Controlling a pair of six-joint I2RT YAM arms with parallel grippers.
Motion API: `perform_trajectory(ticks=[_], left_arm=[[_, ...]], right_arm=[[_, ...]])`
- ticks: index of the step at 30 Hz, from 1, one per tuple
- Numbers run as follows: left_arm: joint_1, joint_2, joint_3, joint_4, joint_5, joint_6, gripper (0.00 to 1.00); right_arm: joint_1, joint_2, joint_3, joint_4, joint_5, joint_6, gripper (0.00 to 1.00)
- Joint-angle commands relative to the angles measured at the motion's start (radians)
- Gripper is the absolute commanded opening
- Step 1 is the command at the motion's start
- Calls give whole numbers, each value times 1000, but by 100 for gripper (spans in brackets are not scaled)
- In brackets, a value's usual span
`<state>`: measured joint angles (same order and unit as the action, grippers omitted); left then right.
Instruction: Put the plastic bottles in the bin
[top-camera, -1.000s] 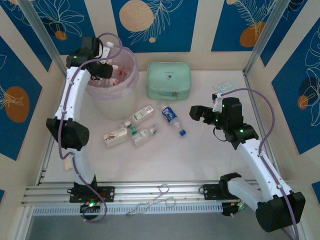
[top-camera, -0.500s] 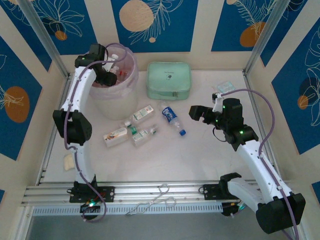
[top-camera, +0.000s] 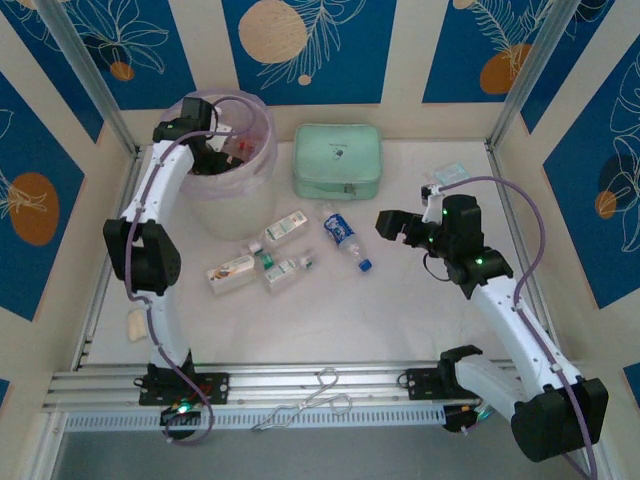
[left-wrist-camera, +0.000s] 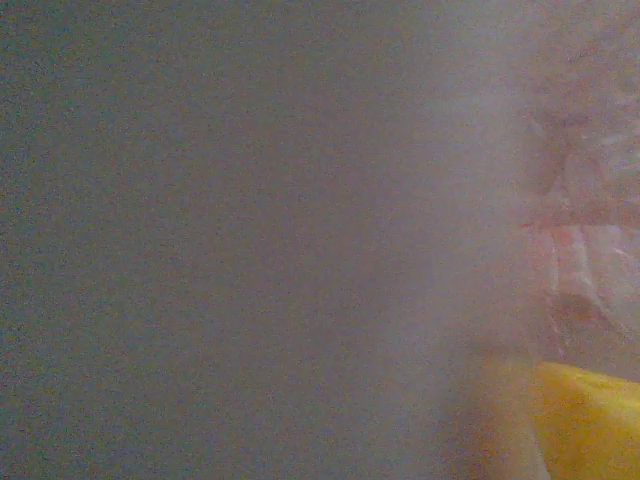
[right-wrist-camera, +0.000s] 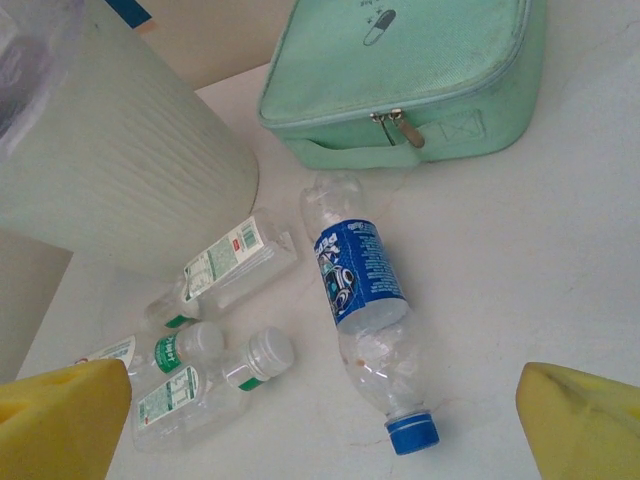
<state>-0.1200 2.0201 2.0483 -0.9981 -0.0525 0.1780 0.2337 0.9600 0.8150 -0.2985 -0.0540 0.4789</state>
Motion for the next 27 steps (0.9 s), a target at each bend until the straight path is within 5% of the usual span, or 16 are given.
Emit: perform_trajectory(ticks=[1,11,15,23,27], left_arm=[[3,-86,8,3,22,1,99],[2,-243,23,-15,19,-26,99],[-3,-377,-76,81,107,-85,100],[-34,-636,-348,320,414,-353,99],[-128,-822,-614,569,471,-573,100]], right_arm=[[10,9,-7,19,-23,-6,99],[34,54,31,-101,44,-130,99],[68,124,73,-186,14,-229,99],[217,400,217,-315,180,-388,92],[242,540,269,-279,207,-379,85]])
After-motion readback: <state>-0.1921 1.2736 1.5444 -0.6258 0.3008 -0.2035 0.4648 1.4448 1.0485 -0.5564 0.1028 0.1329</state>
